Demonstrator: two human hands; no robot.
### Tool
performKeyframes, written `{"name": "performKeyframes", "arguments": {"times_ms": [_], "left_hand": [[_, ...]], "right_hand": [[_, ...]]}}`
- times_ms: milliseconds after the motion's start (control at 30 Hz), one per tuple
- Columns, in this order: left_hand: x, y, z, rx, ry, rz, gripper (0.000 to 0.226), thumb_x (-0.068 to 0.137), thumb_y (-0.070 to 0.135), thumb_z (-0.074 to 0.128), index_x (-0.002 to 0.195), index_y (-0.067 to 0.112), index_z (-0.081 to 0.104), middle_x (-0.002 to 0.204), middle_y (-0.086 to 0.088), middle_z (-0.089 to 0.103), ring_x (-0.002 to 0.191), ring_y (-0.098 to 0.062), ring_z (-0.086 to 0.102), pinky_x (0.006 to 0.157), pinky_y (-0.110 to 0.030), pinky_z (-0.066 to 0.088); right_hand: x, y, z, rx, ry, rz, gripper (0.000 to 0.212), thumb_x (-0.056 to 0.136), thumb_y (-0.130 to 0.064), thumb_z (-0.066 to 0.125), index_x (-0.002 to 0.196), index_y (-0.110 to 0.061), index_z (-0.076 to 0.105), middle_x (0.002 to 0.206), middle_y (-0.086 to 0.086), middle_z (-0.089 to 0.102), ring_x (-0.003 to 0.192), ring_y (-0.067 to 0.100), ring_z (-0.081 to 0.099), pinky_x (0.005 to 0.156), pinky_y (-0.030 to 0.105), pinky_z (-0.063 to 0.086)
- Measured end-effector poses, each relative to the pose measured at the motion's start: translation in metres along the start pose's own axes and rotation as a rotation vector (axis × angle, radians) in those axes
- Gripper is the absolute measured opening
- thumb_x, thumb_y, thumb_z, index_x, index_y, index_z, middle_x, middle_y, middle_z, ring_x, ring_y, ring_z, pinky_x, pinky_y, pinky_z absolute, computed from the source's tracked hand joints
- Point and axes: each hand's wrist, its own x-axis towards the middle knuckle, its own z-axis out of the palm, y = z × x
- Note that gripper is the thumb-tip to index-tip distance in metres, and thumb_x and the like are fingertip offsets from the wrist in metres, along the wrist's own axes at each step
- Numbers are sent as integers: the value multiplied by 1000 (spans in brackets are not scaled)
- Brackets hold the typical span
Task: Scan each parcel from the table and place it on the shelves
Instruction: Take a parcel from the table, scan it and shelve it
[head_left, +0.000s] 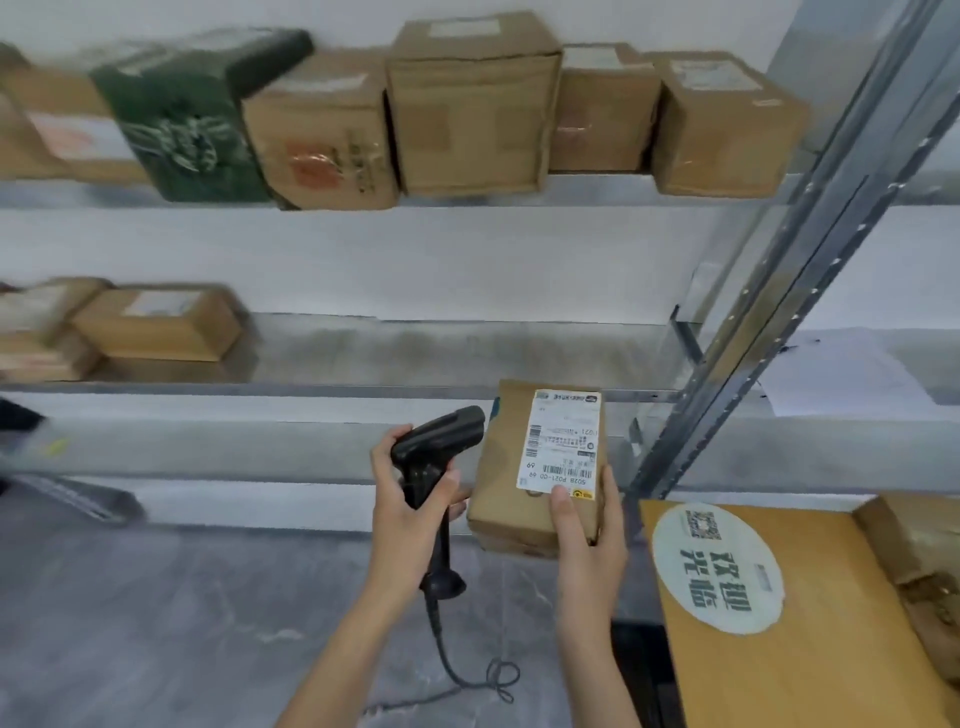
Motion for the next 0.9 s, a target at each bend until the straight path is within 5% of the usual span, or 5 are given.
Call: {"name": "performKeyframes", "arguments": {"times_ms": [133,267,367,667,900], "left_hand": [[11,4,-49,22,132,37,59,94,1,68,123,48,47,118,13,64,89,-19,75,67,-22,59],[31,9,-94,50,219,83,54,95,-5,63,128,33,42,95,32,68,78,3,72,62,-9,53],[52,10,-127,68,268,109,54,94,-7,63,130,27,41,107,22,62,83,15,65,62,-3,48],[161,1,-261,64,348,69,59,94,4,69,124,49,45,113,25,61,98,-9,69,74,-26,60],[246,-3,-334,82,437,64,57,95,1,67,124,44,43,101,41,58,96,-1,69,80,-17,56]], "right_hand": [[-11,9,55,20,-136,48,66,89,-32,72,149,-38,44,138,-16,56,124,1,56,97,25,52],[-20,22,109,27,-236,81,58,91,-29,72,140,-44,46,134,-15,59,114,-4,60,78,10,53],[-27,35,151,19,-277,97,54,90,-30,72,128,-56,44,134,-20,55,117,-6,56,77,7,51],[-29,85,316,-56,-319,136,60,94,-29,69,148,-31,42,142,-8,54,131,13,52,109,42,48],[-10,134,438,8,-268,221,46,95,-26,69,136,-35,50,129,-11,63,109,-2,64,81,17,55]]}}
